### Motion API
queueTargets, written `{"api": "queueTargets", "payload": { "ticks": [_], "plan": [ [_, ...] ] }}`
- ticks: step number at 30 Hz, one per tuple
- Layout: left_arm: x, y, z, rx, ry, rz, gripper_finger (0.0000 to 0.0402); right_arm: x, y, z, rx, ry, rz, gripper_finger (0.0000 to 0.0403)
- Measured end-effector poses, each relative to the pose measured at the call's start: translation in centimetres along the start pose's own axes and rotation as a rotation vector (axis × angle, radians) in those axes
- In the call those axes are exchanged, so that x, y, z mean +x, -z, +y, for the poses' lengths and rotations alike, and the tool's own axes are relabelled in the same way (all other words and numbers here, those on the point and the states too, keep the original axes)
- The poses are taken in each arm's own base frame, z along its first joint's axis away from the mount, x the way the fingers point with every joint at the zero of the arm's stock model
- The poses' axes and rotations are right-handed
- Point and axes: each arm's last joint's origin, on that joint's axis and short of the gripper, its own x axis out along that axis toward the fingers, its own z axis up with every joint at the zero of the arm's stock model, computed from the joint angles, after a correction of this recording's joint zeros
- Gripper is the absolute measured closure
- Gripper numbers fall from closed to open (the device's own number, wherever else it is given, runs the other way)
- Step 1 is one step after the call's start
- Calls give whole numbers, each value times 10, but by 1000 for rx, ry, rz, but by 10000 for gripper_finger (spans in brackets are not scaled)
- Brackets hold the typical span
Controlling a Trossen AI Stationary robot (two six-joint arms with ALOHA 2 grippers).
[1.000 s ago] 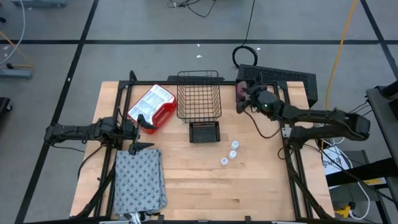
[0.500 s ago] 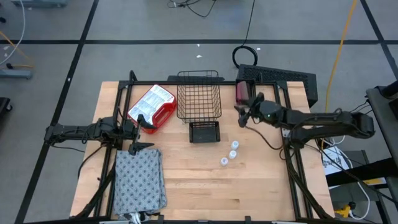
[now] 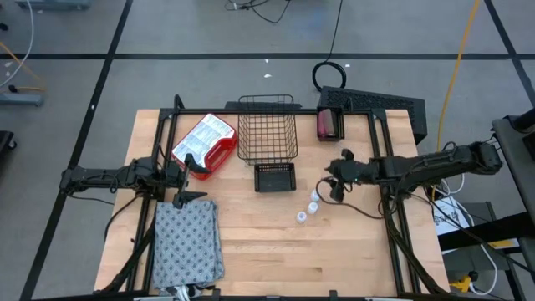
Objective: Pick & place medical supplies in basket/bin
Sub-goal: Put the top white pill bottle into the bottom black bin
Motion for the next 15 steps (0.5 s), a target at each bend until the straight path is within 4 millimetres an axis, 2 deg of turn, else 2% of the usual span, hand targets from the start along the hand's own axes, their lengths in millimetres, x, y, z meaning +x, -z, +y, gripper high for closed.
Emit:
{"api": "queueTargets", "payload": {
  "ticks": [4,9,15],
  "plan": [
    [0,0,0,0,0,0,27,3,16,7,-42,-71,61,237],
    [0,0,0,0,0,0,27,14,49,12,-59,-206,119,239],
    [0,0,0,0,0,0,27,25,77,16,-34,-314,-30,244]
  ]
}}
